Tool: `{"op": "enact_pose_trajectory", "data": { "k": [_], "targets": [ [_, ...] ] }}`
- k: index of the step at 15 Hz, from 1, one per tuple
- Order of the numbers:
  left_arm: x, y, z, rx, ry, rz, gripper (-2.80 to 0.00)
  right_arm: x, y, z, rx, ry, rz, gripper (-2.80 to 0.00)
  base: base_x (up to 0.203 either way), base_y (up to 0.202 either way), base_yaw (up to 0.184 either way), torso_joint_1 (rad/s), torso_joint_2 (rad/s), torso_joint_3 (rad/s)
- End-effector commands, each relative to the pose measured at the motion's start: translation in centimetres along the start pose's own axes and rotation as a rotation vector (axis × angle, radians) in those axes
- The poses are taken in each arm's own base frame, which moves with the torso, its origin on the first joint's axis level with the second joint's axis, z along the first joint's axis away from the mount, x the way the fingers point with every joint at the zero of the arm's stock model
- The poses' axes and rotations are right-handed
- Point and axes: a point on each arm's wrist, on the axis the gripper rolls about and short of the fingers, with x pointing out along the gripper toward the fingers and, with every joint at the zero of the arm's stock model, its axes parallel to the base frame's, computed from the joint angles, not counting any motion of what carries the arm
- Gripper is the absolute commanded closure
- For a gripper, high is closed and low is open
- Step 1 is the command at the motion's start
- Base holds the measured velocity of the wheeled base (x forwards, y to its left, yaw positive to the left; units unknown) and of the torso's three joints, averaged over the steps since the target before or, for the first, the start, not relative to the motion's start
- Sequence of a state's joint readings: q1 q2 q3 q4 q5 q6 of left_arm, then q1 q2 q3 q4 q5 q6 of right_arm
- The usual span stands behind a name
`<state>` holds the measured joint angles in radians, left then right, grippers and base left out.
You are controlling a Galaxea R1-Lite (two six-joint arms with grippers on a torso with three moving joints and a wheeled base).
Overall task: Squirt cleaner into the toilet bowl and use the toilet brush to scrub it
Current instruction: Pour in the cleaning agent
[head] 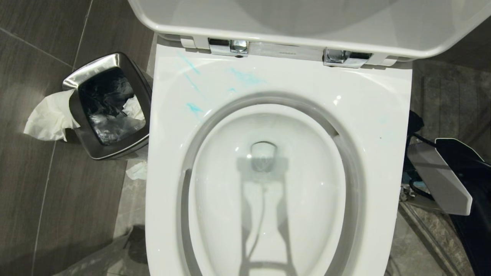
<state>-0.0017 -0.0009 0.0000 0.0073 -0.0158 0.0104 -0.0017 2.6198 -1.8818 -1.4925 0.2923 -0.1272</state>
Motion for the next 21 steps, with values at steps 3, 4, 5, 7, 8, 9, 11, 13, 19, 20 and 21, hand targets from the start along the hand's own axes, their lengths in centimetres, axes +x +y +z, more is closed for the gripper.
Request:
{"op": "enact_pose_trajectory", "data": {
  "k": [3, 4, 5, 7, 8, 9, 11, 13, 19, 20, 21],
  "targets": [
    [0.0, 0.0, 0.0, 0.000, 0.003, 0.001, 0.00, 0.4, -0.1, 0.1, -0.005, -0.024, -0.003, -2.80, 0.000, 0.000, 0.000, 0.000, 0.00, 0.000],
    [0.0, 0.0, 0.0, 0.000, 0.003, 0.001, 0.00, 0.5, -0.2, 0.3, -0.002, -0.030, -0.005, -2.80, 0.000, 0.000, 0.000, 0.000, 0.00, 0.000],
    [0.0, 0.0, 0.0, 0.000, 0.003, 0.000, 0.00, 0.6, -0.2, 0.4, 0.002, -0.035, -0.006, 0.00, 0.000, 0.000, 0.000, 0.000, 0.00, 0.000],
    [0.0, 0.0, 0.0, 0.000, 0.003, 0.001, 0.00, 0.5, -0.1, 0.3, 0.007, -0.027, -0.004, 0.00, 0.000, 0.000, 0.000, 0.000, 0.00, 0.000],
    [0.0, 0.0, 0.0, 0.000, 0.003, 0.001, 0.00, 0.5, -0.1, 0.3, 0.006, -0.028, -0.005, 0.00, 0.000, 0.000, 0.000, 0.000, 0.00, 0.000],
    [0.0, 0.0, 0.0, 0.000, 0.003, 0.001, 0.00, 0.5, -0.2, 0.3, 0.007, -0.031, -0.004, 0.00, 0.000, 0.000, 0.000, 0.000, 0.00, 0.000],
    [0.0, 0.0, 0.0, 0.000, 0.003, -0.001, 0.00, 0.5, -0.2, 0.3, 0.006, -0.037, -0.005, 0.00, 0.000, 0.000, 0.000, 0.000, 0.00, 0.000],
    [0.0, 0.0, 0.0, 0.000, 0.003, 0.000, 0.00, 0.5, -0.2, 0.3, 0.005, -0.036, -0.007, 0.00, 0.000, 0.000, 0.000, 0.000, 0.00, 0.000],
    [0.0, 0.0, 0.0, -0.001, 0.003, 0.001, 0.00, 1.0, -2.0, 3.7, 0.032, -0.062, -0.118, 0.00, 0.000, 0.000, 0.000, 0.000, 0.00, 0.000],
    [0.0, 0.0, 0.0, -0.001, 0.003, -0.001, 0.00, 1.0, -2.5, 4.4, 0.031, -0.062, -0.129, 0.00, 0.000, 0.000, 0.000, 0.000, 0.00, 0.000],
    [0.0, 0.0, 0.0, 0.000, 0.003, 0.000, 0.00, 0.9, -2.8, 4.9, 0.032, -0.056, -0.134, 0.00, 0.000, 0.000, 0.000, 0.000, 0.00, 0.000]
  ]
}}
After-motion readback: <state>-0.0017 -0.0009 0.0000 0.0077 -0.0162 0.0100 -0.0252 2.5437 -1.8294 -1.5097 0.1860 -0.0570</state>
